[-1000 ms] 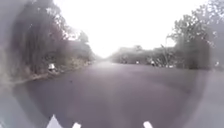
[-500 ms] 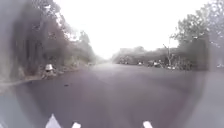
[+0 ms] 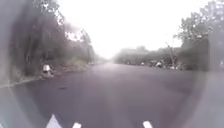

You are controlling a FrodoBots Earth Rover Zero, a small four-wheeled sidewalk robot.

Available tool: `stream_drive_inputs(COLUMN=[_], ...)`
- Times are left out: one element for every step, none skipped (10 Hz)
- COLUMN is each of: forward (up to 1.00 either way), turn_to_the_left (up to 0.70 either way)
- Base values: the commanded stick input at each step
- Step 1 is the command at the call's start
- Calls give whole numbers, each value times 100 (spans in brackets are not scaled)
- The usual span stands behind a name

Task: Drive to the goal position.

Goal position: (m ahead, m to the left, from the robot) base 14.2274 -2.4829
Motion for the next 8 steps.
stream_drive_inputs(forward=[70, 70, 70, 70, 70, 70, 70, 70], turn_to_the_left=[0, 0, 0, 0, 0, 0, 0, 0])
